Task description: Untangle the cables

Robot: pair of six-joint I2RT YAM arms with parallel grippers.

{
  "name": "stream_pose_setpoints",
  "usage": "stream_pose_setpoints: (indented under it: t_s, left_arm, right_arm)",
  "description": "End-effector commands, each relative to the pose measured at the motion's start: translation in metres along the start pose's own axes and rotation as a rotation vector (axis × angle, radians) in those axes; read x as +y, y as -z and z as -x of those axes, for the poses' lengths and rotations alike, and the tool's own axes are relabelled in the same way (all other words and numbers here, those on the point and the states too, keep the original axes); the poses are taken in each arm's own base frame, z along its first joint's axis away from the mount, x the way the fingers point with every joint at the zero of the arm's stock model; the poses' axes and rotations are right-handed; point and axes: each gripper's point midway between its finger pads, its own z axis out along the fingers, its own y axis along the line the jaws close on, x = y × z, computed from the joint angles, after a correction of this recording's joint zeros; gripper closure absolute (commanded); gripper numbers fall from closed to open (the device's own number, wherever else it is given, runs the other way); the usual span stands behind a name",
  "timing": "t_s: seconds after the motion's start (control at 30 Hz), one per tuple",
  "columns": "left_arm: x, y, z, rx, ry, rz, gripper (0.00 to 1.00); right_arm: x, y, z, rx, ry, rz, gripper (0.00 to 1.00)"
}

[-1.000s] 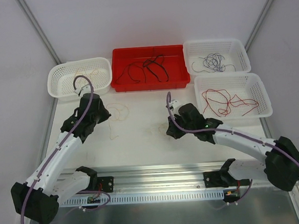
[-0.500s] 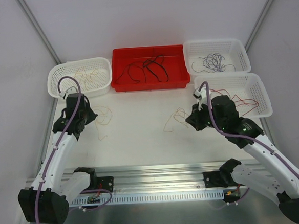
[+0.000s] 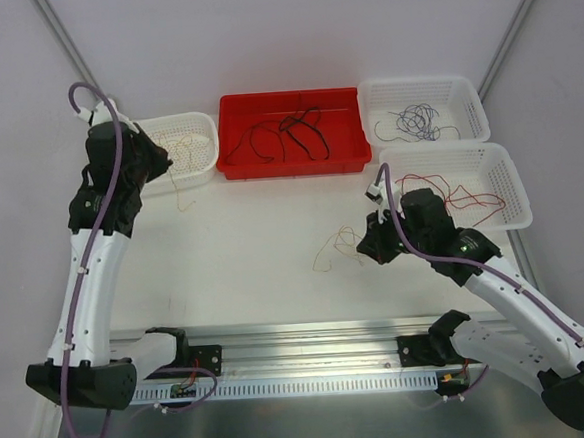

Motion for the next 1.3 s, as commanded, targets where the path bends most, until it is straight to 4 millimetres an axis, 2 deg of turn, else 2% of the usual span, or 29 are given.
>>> stream_pose_setpoints:
  t_s: [0.0,0.03,0.07,0.1,0.13,0.17,0.2,0.23,0.27,0.3,0.33,0.4,0.43,0.5,0.53,0.57,0.63,0.7,0.73,0.8,0.83,0.93,0.97,1.07,1.1,1.13,1.2,1.27]
  left_arm:
    - [0.001,-0.009,0.046,-0.092,-0.04,0.049,1.0]
    - [0.009,-0.024,0.05,-0.082,-0.038,0.086,1.0]
    - [0.005,-0.025,0.068,-0.114,-0.031,0.082,1.0]
    - [0.006,-0.031,0.073,-0.115,-0.028,0.091,0.99]
    - [0.01,-0.051,0.071,-0.087,-0.029,0.108,0.99]
    - [0.009,-0.054,0.085,-0.11,-0.025,0.11,1.0]
    - [0.017,-0.063,0.089,-0.109,-0.018,0.131,1.0]
    - [0.024,-0.084,0.083,-0.073,-0.015,0.153,1.0]
    - [0.028,-0.091,0.095,-0.086,-0.002,0.153,1.0]
    - [0.031,-0.101,0.094,-0.072,0.0,0.157,1.0]
    - [0.041,-0.125,0.084,-0.029,0.0,0.18,1.0]
    - [0.054,-0.145,0.086,-0.015,-0.014,0.203,1.0]
    - [0.069,-0.17,0.07,0.039,-0.016,0.233,1.0]
    - [0.09,-0.191,0.065,0.066,-0.008,0.265,0.99]
    - [0.102,-0.214,0.051,0.109,0.002,0.279,0.98]
    - [0.109,-0.224,0.045,0.127,0.033,0.281,0.97]
    - [0.124,-0.246,0.031,0.175,0.089,0.267,0.83]
    - [0.13,-0.256,0.024,0.194,0.129,0.268,0.73]
    - [0.135,-0.262,0.021,0.199,0.135,0.274,0.61]
    - [0.139,-0.263,0.021,0.198,0.135,0.283,0.47]
    - [0.139,-0.261,0.023,0.193,0.132,0.288,0.34]
    - [0.133,-0.248,0.029,0.182,0.124,0.273,0.18]
    - [0.13,-0.244,0.032,0.177,0.123,0.265,0.1]
    - [0.116,-0.225,0.035,0.181,0.121,0.214,0.04]
    - [0.109,-0.213,0.042,0.166,0.121,0.195,0.03]
    - [0.109,-0.209,0.03,0.193,0.129,0.195,0.04]
    - [0.107,-0.2,0.022,0.206,0.147,0.196,0.06]
    - [0.109,-0.185,0.006,0.227,0.175,0.219,0.07]
  right_arm:
    - [0.007,-0.001,0.002,-0.004,0.003,0.04,0.99]
    - [0.008,-0.001,0.001,-0.003,0.003,0.046,0.99]
    - [0.009,0.0,0.001,-0.002,0.001,0.052,0.99]
    - [0.01,0.0,0.001,-0.001,0.002,0.058,0.99]
    - [0.011,0.001,0.002,0.0,0.001,0.061,0.99]
    - [0.013,0.002,0.003,0.0,0.002,0.069,0.99]
    - [0.013,0.003,0.004,-0.002,0.0,0.068,0.99]
    - [0.013,0.003,0.005,-0.003,0.006,0.069,0.99]
    - [0.014,0.005,0.006,-0.003,0.006,0.069,0.99]
    - [0.014,0.005,0.006,-0.002,0.007,0.068,0.99]
    - [0.014,0.006,0.005,0.006,0.006,0.067,0.99]
    - [0.016,0.008,0.007,0.008,0.011,0.074,0.99]
    - [0.016,0.008,0.008,0.011,0.009,0.075,0.99]
    - [0.017,0.01,0.01,0.014,0.012,0.077,0.99]
    - [0.017,0.01,0.01,0.017,0.011,0.075,0.99]
    - [0.017,0.009,0.01,0.023,0.007,0.076,0.99]
    - [0.017,0.005,0.01,0.039,0.005,0.076,0.99]
    - [0.016,0.003,0.01,0.048,0.0,0.075,0.99]
    - [0.017,0.002,0.011,0.047,0.0,0.078,0.99]
    - [0.017,0.0,0.012,0.051,-0.002,0.086,0.99]
    - [0.018,-0.001,0.013,0.047,-0.003,0.091,0.99]
    - [0.019,-0.003,0.014,0.045,-0.002,0.094,0.99]
    - [0.019,-0.003,0.014,0.047,-0.004,0.096,0.99]
    - [0.022,-0.003,0.015,0.039,-0.007,0.109,0.98]
    - [0.023,-0.001,0.016,0.03,-0.003,0.112,0.98]
    - [0.023,0.0,0.017,0.024,-0.002,0.114,0.98]
    - [0.024,0.002,0.015,0.02,-0.006,0.113,0.98]
    - [0.026,0.006,0.015,0.004,-0.008,0.116,0.98]
